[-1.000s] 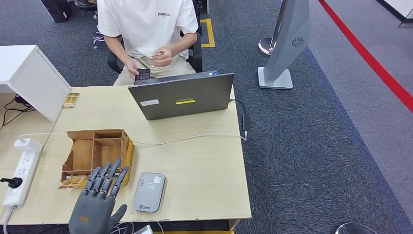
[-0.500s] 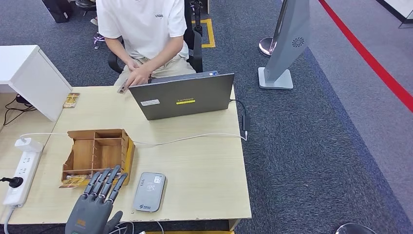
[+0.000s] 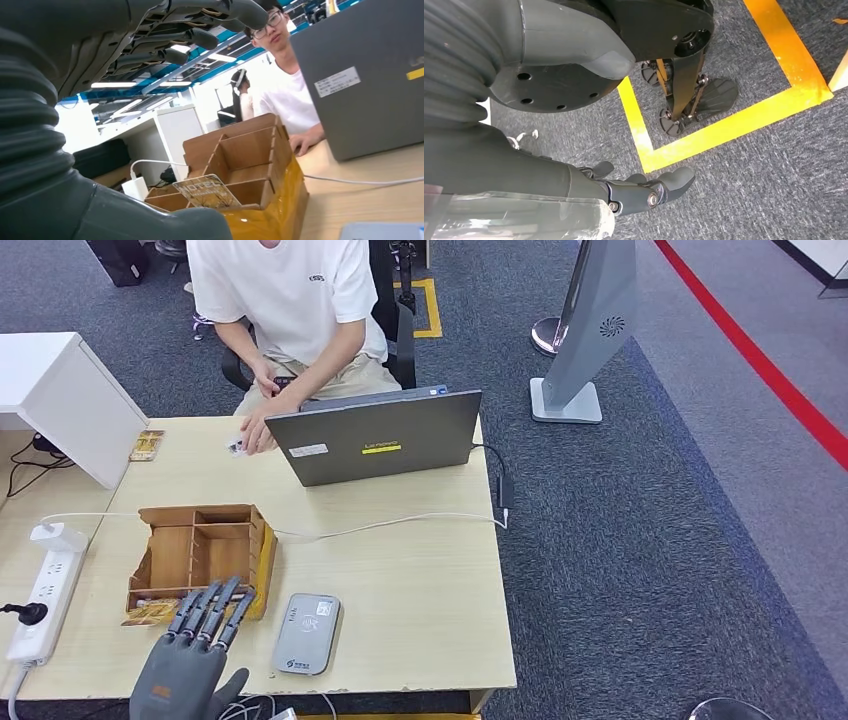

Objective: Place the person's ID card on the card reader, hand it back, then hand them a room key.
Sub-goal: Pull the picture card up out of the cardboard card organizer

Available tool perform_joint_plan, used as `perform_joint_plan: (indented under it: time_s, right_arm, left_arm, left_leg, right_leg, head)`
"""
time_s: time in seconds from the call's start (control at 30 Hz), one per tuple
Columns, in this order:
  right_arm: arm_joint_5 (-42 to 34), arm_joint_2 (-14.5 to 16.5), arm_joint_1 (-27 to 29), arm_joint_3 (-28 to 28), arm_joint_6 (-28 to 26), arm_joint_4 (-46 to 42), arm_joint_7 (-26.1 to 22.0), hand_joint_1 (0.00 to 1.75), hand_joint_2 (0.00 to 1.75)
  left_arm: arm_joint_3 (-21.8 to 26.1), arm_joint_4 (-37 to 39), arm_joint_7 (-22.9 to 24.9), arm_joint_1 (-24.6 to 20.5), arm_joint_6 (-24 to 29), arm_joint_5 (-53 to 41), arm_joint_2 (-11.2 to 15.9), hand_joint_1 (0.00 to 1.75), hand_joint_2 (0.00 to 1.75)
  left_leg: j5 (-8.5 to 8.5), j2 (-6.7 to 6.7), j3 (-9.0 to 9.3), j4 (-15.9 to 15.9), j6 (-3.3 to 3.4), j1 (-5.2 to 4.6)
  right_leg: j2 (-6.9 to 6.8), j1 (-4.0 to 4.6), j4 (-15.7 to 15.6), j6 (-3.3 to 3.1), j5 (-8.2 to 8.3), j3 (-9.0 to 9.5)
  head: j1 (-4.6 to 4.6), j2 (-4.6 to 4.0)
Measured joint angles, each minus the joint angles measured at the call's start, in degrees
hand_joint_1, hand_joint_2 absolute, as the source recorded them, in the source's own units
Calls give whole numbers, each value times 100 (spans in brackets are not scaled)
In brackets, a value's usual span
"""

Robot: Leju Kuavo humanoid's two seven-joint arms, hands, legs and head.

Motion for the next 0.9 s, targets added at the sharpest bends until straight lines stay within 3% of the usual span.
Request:
perform_joint_plan:
  time_s: [0.63,0.9]
  right_arm:
    - [524,8,-29,-210,83,-4,38,0,175]
    - [642,8,-47,-253,102,-3,44,0,175]
  left_arm:
    - [1707,656,-685,-143,11,266,-664,0,175]
    - [2171,1198,-854,-353,26,232,-956,0,175]
  left_leg:
    - [1,0,3,0,0,0]
    - [2,-2,2,0,2,0]
  right_leg:
    - [0,0,0,0,0,3]
    - [-1,0,0,0,0,3]
  head:
    - [-1,0]
    - [0,0]
